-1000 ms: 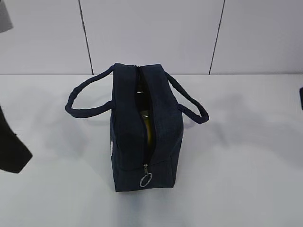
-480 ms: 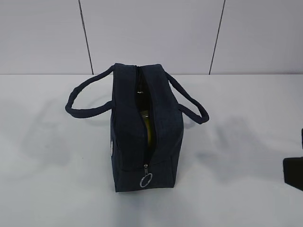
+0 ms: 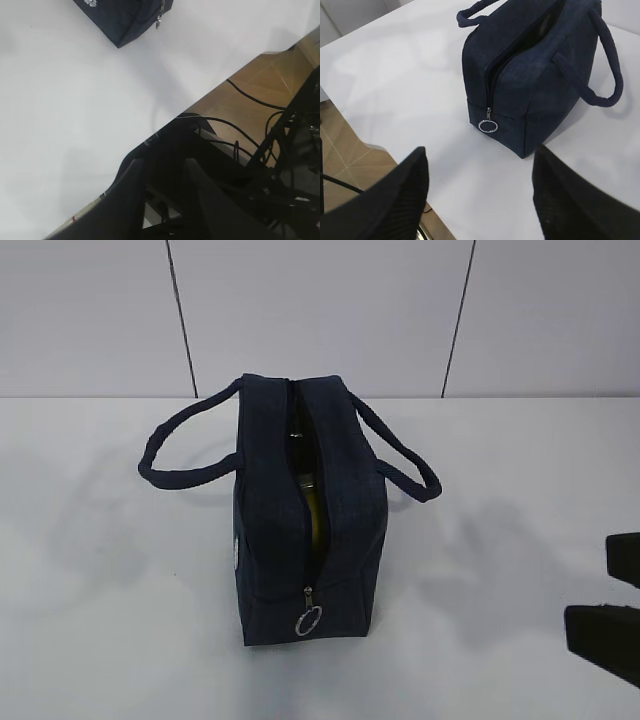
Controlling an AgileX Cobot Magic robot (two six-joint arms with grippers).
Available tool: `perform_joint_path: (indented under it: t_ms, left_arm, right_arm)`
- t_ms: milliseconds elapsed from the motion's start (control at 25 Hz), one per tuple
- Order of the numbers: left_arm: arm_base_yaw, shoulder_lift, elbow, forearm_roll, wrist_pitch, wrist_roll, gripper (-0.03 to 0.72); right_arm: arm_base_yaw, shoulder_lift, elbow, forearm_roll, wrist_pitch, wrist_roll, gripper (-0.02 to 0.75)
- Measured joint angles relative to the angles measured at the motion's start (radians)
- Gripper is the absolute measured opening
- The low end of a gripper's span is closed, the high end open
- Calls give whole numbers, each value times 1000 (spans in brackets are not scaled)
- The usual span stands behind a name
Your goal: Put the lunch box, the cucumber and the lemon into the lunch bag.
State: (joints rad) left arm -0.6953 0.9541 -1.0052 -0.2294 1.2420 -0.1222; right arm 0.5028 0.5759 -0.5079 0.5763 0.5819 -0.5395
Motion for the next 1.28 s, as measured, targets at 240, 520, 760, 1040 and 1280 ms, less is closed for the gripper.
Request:
perform_joint_path:
  t_ms: [240, 520, 760, 1040, 1280]
  left_arm:
    - [0, -5, 47, 34, -80, 17, 183]
    - [0, -57, 218, 59, -365, 89, 183]
    - [0, -76, 331, 85, -545, 100, 186]
    - [0, -76, 337, 71, -611, 100, 186]
    - [0, -76, 337, 44, -652, 100, 188]
  right_arm:
    - [0, 0, 100, 129, -114, -149, 473]
    - [0, 0, 159, 188, -168, -166, 473]
    - [0, 22, 197, 218, -214, -167, 473]
    - [0, 96, 197, 312, -232, -168, 473]
    - [0, 253, 123, 174, -136, -162, 473]
